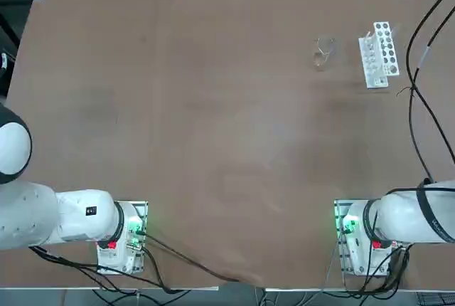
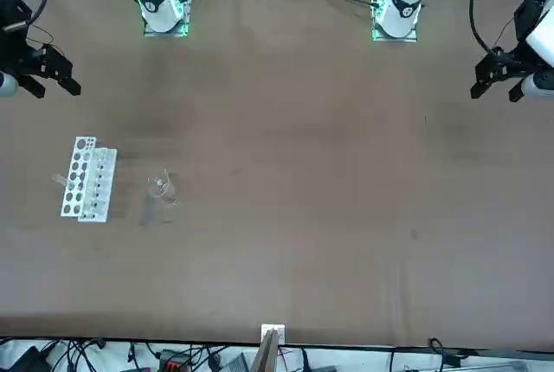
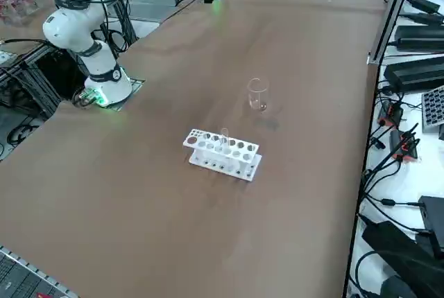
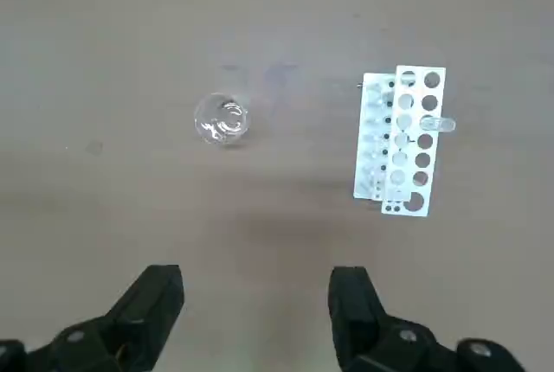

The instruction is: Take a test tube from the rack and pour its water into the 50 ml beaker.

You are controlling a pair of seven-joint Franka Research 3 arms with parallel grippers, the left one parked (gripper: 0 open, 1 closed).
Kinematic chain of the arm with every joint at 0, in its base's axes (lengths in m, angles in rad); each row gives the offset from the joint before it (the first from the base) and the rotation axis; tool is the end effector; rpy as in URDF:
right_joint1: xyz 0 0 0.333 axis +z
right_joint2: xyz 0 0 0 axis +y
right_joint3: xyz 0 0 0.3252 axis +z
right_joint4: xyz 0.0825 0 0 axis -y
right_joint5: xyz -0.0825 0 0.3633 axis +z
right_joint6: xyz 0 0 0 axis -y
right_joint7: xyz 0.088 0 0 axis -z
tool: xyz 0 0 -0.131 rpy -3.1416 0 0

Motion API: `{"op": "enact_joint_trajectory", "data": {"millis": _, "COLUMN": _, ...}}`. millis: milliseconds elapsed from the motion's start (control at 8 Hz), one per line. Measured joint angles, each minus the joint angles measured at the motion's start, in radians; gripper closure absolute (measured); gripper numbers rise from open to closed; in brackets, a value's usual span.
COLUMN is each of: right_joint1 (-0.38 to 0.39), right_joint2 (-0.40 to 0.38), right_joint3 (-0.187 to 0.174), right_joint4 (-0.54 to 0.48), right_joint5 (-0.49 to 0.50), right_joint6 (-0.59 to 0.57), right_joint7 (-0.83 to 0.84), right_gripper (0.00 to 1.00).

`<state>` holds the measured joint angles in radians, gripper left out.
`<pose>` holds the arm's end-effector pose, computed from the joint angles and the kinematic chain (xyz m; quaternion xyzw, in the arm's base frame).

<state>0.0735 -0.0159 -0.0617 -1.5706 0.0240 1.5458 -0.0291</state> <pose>0.5260 0.0091 0.6161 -0.9997 -0.0207 0.0044 0.0125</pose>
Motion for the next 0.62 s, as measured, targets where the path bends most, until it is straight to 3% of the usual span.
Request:
{"op": "enact_joint_trajectory", "data": {"millis": 250, "right_joint1": 0.000, "right_joint2": 0.006, "right_joint3": 0.000, "right_joint4": 0.000, "right_joint5": -0.021, "right_joint6": 0.014, "right_joint7": 0.083, "right_gripper": 0.00}}
{"op": "enact_joint_trajectory", "data": {"millis": 625, "right_joint1": 0.034, "right_joint2": 0.066, "right_joint3": 0.002, "right_joint4": -0.011, "right_joint5": -0.107, "right_joint6": 0.083, "right_joint7": 0.376, "right_gripper": 0.00}}
